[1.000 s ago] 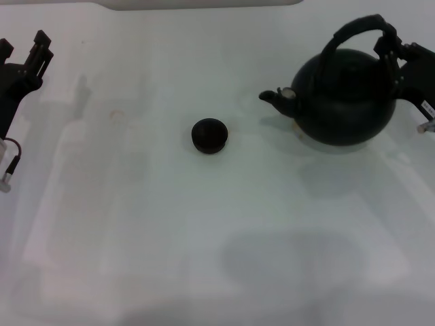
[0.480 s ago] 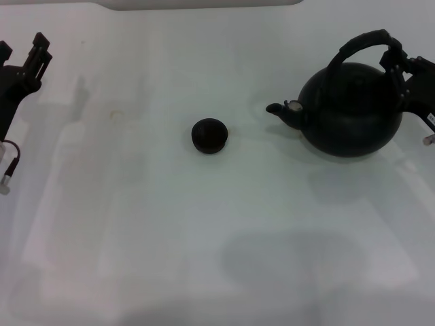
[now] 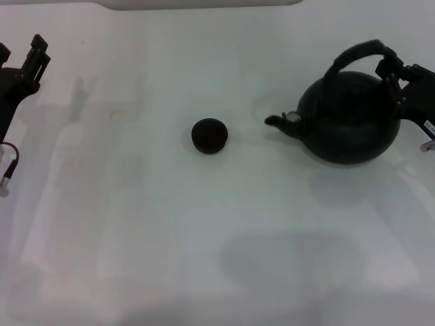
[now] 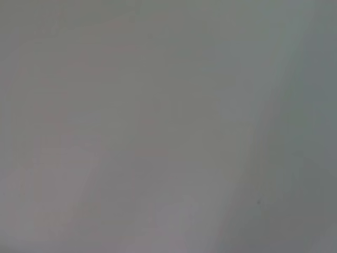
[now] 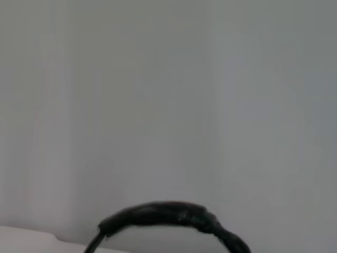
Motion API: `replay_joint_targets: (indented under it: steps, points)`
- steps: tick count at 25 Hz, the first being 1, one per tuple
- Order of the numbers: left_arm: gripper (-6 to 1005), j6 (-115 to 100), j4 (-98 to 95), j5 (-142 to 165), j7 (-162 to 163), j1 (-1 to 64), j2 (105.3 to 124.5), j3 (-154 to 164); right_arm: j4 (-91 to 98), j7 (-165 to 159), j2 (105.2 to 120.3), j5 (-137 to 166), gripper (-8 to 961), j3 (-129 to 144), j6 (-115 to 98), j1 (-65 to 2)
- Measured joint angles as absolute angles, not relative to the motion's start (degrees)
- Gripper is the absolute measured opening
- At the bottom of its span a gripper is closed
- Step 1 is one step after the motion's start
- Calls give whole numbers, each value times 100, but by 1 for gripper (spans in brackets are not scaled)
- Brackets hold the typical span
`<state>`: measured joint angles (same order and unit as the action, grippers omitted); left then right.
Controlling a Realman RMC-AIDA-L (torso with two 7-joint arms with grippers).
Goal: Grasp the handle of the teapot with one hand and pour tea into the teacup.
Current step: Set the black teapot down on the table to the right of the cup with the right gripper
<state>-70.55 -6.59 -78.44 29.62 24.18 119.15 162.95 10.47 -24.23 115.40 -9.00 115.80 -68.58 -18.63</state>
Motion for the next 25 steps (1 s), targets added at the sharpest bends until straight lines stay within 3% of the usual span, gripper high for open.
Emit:
replay_joint_targets:
  steps: [6,11,22,25]
  points:
    - [773,-7062,-659,-7847,2962,2417,11918,16295,1045,-2459,11548,-909,268,11584,-6810,-1863]
    - [773,-7062,-659,-7849,2962,2417,11918,16295,1045,-2626,11545,-892,395,11584,-6832,-1850]
    - [773,-7054,-675,-7849,2962,2429,11918,16295,1046,-2873,11534,-941,477,11206,-6934,-1638]
    - [774,-7053,-680,-7849,2962,2430,11918,16295,1045,-2809,11538,-948,604,11004,-7052,-1576]
